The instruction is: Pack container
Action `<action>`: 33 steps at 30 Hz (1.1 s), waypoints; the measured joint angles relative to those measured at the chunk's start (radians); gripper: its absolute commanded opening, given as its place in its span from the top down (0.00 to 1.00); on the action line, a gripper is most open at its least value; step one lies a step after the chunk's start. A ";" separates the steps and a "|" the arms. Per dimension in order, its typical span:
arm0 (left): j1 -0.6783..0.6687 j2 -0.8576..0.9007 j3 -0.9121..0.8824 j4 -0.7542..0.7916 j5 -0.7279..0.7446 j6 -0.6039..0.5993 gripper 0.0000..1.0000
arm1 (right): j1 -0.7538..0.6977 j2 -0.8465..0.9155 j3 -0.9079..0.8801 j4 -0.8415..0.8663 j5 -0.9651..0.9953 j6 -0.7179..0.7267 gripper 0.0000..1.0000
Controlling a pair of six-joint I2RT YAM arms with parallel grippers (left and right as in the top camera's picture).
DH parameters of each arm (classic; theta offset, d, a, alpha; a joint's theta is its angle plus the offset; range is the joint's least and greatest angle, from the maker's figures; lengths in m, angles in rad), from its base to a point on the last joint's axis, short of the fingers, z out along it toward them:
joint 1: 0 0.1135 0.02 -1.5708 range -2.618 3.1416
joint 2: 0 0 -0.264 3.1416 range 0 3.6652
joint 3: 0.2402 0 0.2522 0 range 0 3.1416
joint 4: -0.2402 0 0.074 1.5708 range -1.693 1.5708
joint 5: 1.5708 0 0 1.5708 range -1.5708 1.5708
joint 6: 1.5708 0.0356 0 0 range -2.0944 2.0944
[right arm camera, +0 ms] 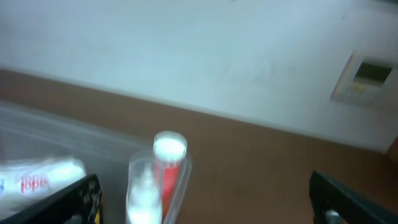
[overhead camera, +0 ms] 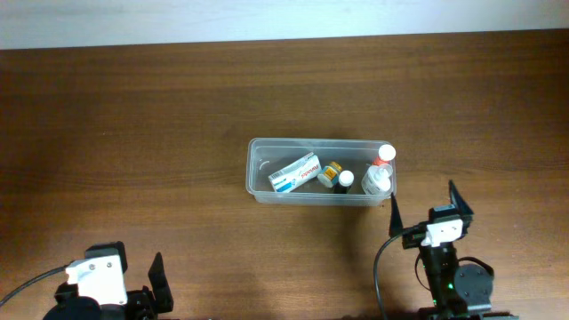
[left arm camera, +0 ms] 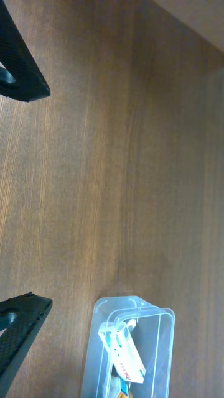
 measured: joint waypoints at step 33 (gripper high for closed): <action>0.000 0.000 0.000 0.000 0.000 0.000 0.01 | 0.000 0.002 -0.015 -0.043 0.000 -0.001 0.02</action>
